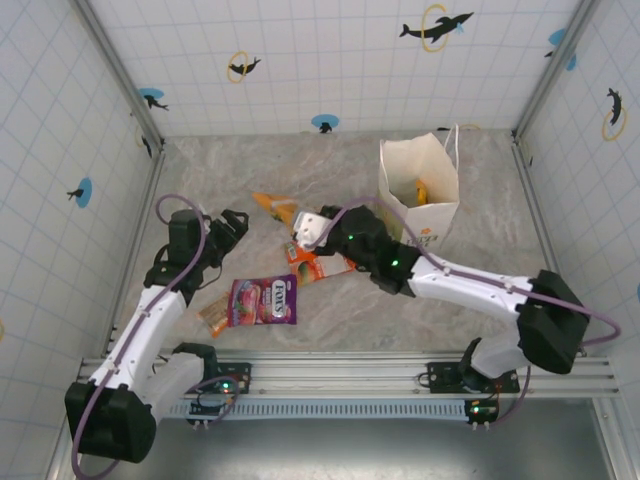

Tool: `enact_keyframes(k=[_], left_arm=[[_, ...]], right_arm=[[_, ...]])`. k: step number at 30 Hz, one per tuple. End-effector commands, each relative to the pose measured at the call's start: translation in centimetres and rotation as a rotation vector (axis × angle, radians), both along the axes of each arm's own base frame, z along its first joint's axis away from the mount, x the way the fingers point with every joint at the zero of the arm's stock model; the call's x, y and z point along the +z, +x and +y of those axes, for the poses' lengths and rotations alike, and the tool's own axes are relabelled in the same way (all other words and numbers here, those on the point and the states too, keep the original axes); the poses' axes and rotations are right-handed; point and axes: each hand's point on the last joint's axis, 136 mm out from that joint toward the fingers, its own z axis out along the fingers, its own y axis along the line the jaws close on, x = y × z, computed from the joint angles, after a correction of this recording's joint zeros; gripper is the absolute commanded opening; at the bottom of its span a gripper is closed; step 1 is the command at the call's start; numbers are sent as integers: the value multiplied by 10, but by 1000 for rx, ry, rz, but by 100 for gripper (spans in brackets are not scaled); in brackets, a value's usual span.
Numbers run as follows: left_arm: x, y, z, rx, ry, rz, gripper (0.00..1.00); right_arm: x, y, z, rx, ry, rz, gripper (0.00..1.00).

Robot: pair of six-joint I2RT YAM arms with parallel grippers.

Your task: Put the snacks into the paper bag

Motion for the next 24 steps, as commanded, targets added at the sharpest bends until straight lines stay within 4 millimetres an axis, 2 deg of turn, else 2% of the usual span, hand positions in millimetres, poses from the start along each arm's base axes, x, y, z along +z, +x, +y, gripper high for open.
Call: enact_keyframes(k=[1, 6, 12, 20, 24], left_arm=[[-9, 1, 5, 1, 61, -3, 98], [-23, 2, 0, -39, 74, 18, 98], [-33, 5, -6, -72, 89, 34, 98], [-46, 8, -30, -140, 157, 58, 98], [-53, 10, -45, -179, 163, 65, 98]], right_arm=[[36, -10, -11, 62, 176, 69, 0], [84, -3, -43, 49, 338, 87, 0], [140, 6, -96, -5, 509, 48, 0], [196, 18, -170, -116, 730, -56, 0], [212, 21, -201, -158, 829, -92, 0]])
